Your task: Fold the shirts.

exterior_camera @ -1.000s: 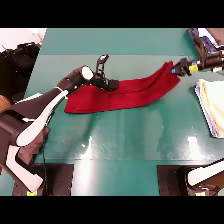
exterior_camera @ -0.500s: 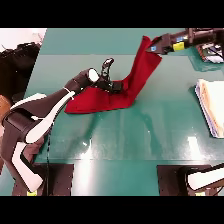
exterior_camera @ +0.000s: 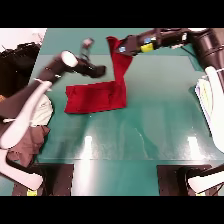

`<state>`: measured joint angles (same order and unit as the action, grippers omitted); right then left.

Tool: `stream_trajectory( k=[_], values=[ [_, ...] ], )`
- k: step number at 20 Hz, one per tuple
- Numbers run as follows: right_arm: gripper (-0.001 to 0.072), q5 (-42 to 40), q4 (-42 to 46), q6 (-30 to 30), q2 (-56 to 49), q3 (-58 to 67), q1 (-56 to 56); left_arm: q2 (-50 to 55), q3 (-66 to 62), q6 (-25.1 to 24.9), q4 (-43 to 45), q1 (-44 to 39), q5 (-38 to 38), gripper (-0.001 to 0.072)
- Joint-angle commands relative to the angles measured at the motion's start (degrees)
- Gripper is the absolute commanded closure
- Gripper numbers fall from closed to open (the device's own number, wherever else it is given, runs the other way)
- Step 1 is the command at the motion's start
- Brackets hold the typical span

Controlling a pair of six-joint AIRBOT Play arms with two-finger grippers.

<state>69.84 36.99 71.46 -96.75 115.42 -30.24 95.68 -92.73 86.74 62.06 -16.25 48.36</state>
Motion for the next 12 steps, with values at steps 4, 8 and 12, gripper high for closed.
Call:
stream_trajectory(
  k=[4,8,12],
  values=[
    [0.0688,-18.88,0.02,-4.92,-5.55,-2.25,-15.74,-19.34,-0.11,0.28,12.55,17.90,7.02,0.0678],
    [0.0197,-17.73,0.17,-7.72,-11.72,-2.25,-20.59,-24.92,-0.11,0.28,12.55,23.26,9.27,0.0678],
    [0.0202,-7.91,4.17,-4.94,-10.10,-2.29,-15.15,-25.24,-0.04,0.28,12.35,23.43,13.07,0.0678]
  ],
)
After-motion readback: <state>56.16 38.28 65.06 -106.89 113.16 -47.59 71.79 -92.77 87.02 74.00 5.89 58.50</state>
